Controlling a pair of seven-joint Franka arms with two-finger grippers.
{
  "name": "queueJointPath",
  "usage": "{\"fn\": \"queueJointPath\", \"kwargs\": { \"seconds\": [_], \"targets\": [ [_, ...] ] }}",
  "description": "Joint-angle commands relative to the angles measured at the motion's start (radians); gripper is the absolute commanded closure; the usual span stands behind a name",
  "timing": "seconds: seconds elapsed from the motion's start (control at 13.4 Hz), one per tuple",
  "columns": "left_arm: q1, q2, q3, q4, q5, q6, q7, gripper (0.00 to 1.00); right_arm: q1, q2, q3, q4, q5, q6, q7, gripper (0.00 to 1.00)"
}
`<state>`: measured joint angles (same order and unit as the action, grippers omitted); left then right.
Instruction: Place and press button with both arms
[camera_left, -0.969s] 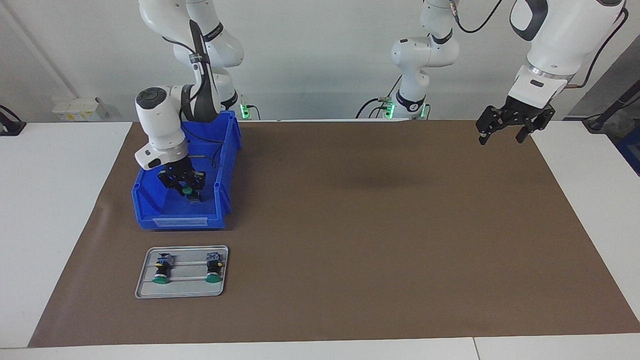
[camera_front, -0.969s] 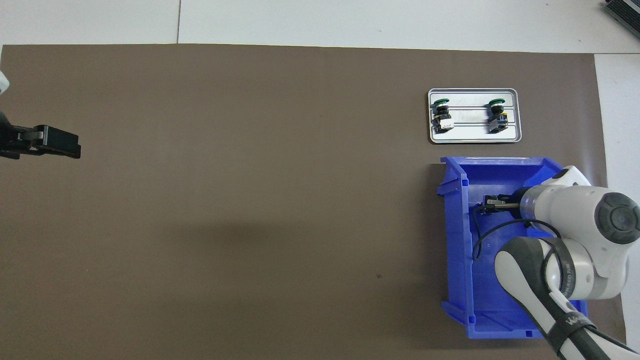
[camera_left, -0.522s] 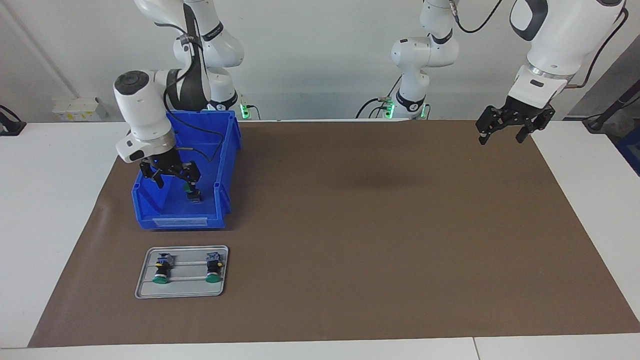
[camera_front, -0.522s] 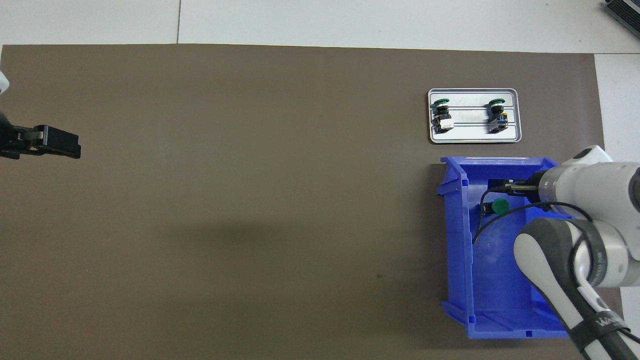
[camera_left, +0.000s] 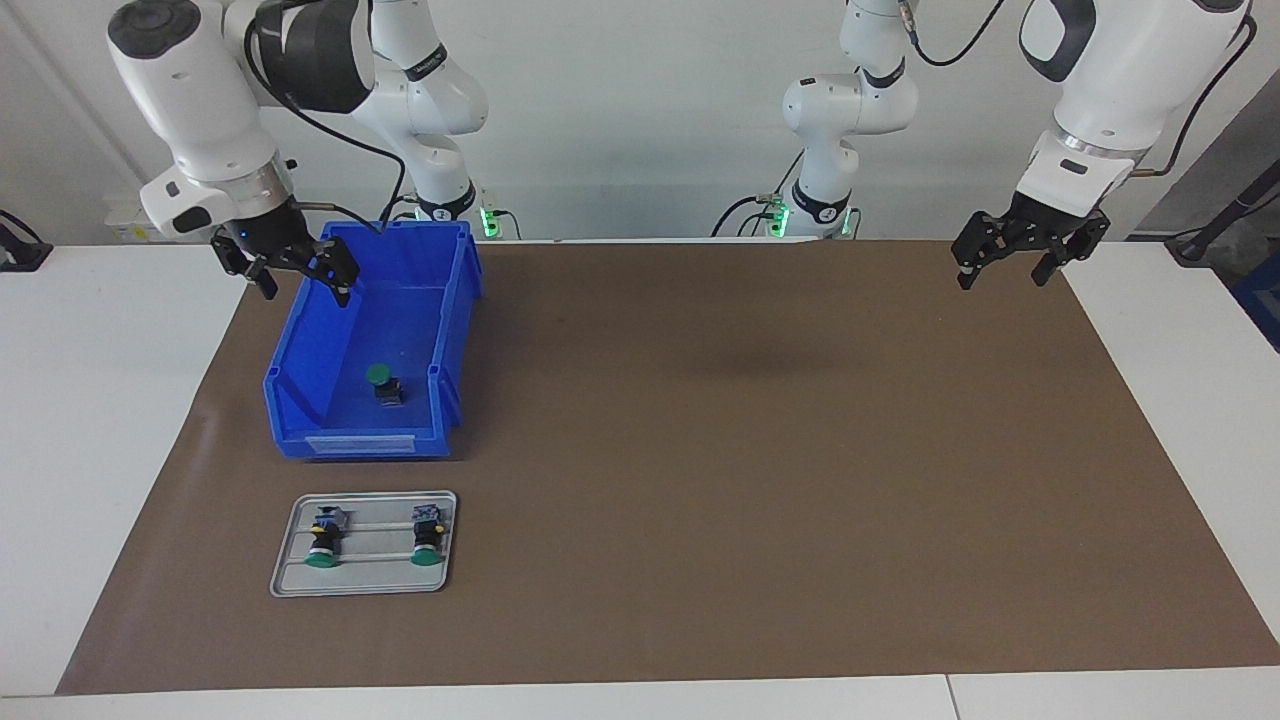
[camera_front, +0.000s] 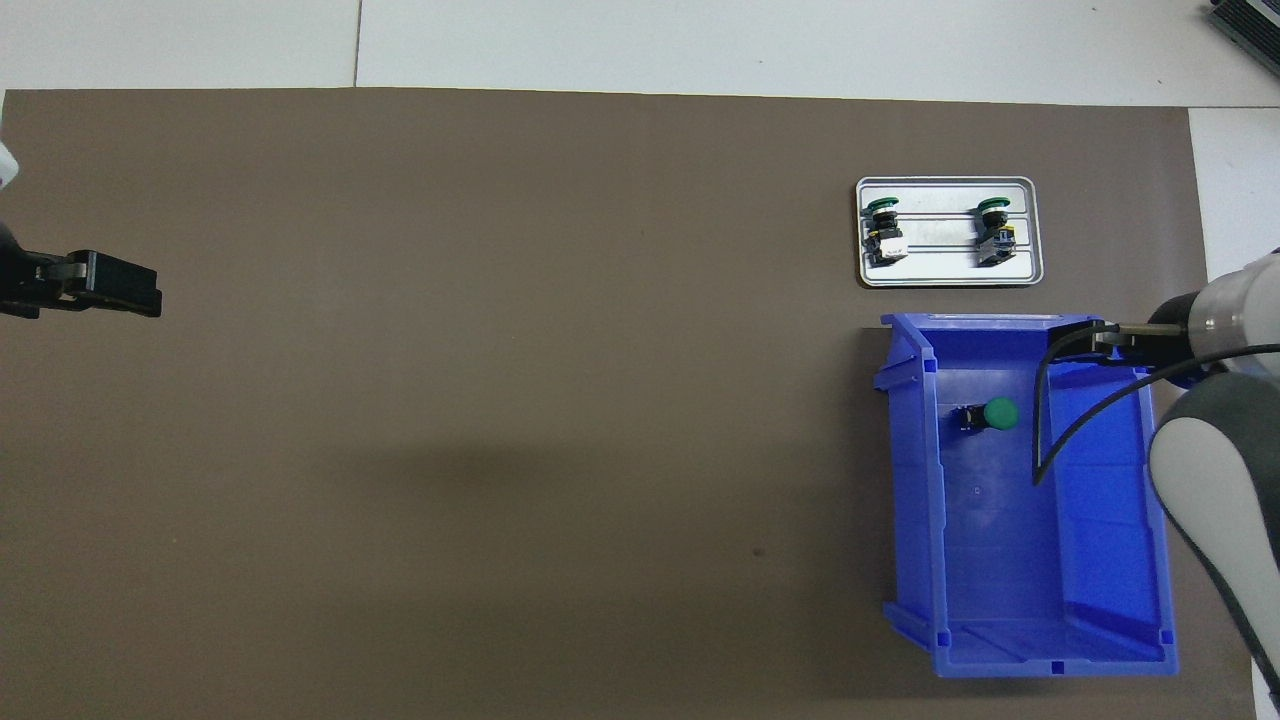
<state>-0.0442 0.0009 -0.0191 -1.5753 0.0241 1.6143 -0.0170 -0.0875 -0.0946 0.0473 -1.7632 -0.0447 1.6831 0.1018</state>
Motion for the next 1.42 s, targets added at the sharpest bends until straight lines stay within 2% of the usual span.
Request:
{"fn": "queueJointPath", "kwargs": {
  "seconds": [0.0, 0.15, 0.52, 0.82, 0.97, 1.12, 1.19, 1.34],
  "targets": [
    [0.01, -0.016, -0.007, -0.02, 0.016, 0.009, 0.015, 0.0, -0.012, 0.033, 0.011, 0.109, 0.016, -0.068, 0.006, 0.0],
    [0.012, -0.016, -0.007, -0.02, 0.016, 0.009, 0.015, 0.0, -0.017, 0.041, 0.011, 0.181, 0.022, -0.138, 0.006, 0.0],
    [0.01, -0.016, -0.007, -0.02, 0.016, 0.009, 0.014, 0.0, -0.024, 0.013, 0.011, 0.102, 0.025, -0.146, 0.012, 0.0],
    [0.012, -0.016, -0.007, -0.018, 0.016, 0.009, 0.015, 0.0, -0.005, 0.026, 0.009, 0.113, 0.025, -0.126, 0.001, 0.0],
    [0.012, -0.016, -0.007, -0.02, 0.016, 0.009, 0.015, 0.0, 0.131, 0.027, -0.134, 0.119, 0.022, -0.126, -0.001, 0.0],
    [0.01, -0.016, -0.007, -0.02, 0.016, 0.009, 0.015, 0.0, 0.112, 0.024, -0.118, 0.114, 0.023, -0.137, 0.001, 0.0],
    [0.01, -0.016, -0.007, -0.02, 0.016, 0.009, 0.015, 0.0, 0.092, 0.024, -0.083, 0.111, 0.022, -0.137, -0.001, 0.0],
    [0.01, -0.016, -0.007, -0.02, 0.016, 0.009, 0.015, 0.0, 0.097, 0.024, -0.081, 0.111, 0.022, -0.135, 0.001, 0.0]
  ]
}}
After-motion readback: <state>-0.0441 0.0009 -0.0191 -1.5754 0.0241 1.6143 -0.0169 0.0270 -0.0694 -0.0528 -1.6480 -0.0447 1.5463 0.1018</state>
